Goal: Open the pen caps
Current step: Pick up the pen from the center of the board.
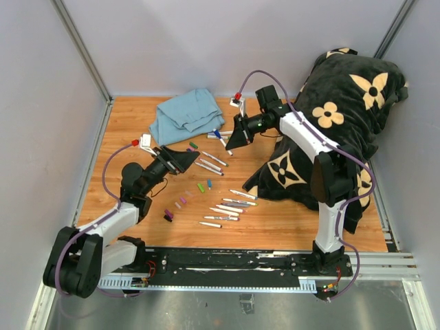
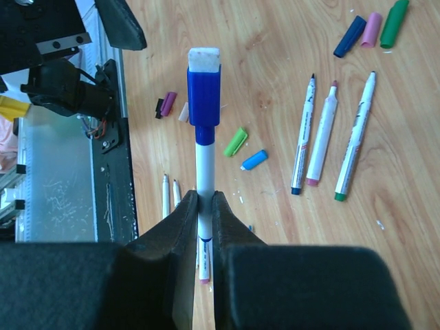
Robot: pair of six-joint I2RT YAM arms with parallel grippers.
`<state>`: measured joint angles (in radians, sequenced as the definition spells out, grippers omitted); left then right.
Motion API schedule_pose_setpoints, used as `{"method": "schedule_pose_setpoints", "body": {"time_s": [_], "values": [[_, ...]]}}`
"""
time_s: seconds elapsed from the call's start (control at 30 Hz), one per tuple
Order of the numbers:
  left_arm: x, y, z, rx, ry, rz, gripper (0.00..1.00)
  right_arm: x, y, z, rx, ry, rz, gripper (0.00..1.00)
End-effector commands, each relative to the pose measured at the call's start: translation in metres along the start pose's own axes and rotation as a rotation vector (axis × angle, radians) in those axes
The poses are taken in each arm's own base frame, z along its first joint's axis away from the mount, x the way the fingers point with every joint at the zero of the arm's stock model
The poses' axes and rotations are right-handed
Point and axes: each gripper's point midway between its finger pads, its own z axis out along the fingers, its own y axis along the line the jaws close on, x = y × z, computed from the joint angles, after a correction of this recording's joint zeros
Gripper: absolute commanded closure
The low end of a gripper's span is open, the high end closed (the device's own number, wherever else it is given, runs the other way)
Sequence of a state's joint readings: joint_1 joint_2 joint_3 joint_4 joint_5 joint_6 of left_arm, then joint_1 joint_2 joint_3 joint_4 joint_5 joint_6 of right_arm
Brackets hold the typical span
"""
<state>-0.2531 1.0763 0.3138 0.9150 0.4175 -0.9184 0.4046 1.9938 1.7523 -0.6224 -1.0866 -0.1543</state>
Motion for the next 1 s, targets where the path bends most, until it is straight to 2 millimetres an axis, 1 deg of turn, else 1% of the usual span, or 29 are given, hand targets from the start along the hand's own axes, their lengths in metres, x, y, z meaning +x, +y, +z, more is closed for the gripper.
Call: {"method": "schedule_pose_setpoints", "body": {"time_s": [0.0, 0.27, 0.37, 0.5, 0.63, 0.7, 0.83, 0.97], "values": [[-0.012, -0.023, 0.010, 0.111, -0.028, 0.022, 0.03, -0.006, 0.027, 0.005, -0.086, -0.017, -0.004, 0.99], [-0.024, -0.029, 0.025, 0.138, -0.052, 0.037, 0.04, -0.002, 0.050, 0.025, -0.155, 0.015, -0.018, 0.99], [-0.027, -0.029, 0.030, 0.136, -0.060, 0.043, 0.07, -0.001, 0.058, 0.029, -0.185, 0.022, -0.025, 0.99], [-0.029, -0.026, 0.037, 0.119, -0.074, 0.046, 0.16, 0.000, 0.067, 0.034, -0.213, 0.029, -0.032, 0.99], [-0.026, -0.016, 0.042, 0.073, -0.066, 0.044, 0.21, -0.001, 0.074, 0.035, -0.237, 0.029, -0.039, 0.99], [-0.024, -0.014, 0.044, 0.070, -0.057, 0.040, 0.25, -0.001, 0.077, 0.035, -0.245, 0.028, -0.040, 0.99], [-0.018, -0.018, 0.050, 0.092, -0.023, 0.038, 0.32, -0.001, 0.082, 0.037, -0.265, 0.031, -0.041, 0.99], [-0.013, -0.020, 0.052, 0.105, -0.001, 0.035, 0.44, 0.001, 0.083, 0.039, -0.272, 0.037, -0.038, 0.99]]}}
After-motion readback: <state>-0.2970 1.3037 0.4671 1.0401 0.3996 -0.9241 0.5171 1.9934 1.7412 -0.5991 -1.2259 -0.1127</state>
